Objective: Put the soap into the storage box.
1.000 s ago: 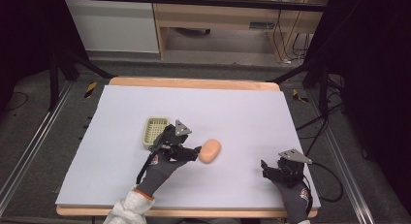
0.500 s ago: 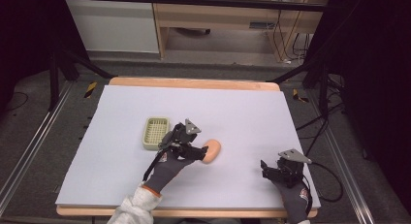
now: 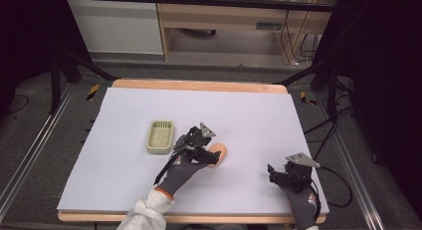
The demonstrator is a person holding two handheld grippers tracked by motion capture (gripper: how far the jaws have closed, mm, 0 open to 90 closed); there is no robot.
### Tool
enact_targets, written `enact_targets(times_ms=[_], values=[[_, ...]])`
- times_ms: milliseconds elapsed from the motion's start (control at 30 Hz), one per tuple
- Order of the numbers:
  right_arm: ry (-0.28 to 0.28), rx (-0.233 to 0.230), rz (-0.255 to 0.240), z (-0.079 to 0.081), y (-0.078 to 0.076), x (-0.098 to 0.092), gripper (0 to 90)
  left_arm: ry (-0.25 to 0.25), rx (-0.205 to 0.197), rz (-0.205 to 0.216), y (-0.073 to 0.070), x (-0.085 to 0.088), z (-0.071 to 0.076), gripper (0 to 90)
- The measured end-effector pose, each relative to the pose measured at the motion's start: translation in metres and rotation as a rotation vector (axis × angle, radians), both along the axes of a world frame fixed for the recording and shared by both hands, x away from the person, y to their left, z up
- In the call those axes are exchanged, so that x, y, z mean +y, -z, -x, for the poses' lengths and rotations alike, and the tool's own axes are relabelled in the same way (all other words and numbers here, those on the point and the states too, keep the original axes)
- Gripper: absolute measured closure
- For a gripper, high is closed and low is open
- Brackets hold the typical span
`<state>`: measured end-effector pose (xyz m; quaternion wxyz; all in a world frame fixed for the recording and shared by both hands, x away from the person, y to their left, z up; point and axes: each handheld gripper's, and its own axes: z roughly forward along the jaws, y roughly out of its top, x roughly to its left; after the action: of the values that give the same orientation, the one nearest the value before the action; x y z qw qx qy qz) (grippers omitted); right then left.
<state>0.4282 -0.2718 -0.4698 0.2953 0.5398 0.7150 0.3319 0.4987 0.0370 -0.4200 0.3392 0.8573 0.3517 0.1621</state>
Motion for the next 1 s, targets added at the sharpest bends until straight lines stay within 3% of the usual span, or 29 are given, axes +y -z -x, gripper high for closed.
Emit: enact_targets(times_ms=[1000], values=[[0.001,0.005,-0.001,-0.001,0.001,0.0,10.0,-0.008,0.058,-0.063,0.025,-0.02,-0.011,19.7]])
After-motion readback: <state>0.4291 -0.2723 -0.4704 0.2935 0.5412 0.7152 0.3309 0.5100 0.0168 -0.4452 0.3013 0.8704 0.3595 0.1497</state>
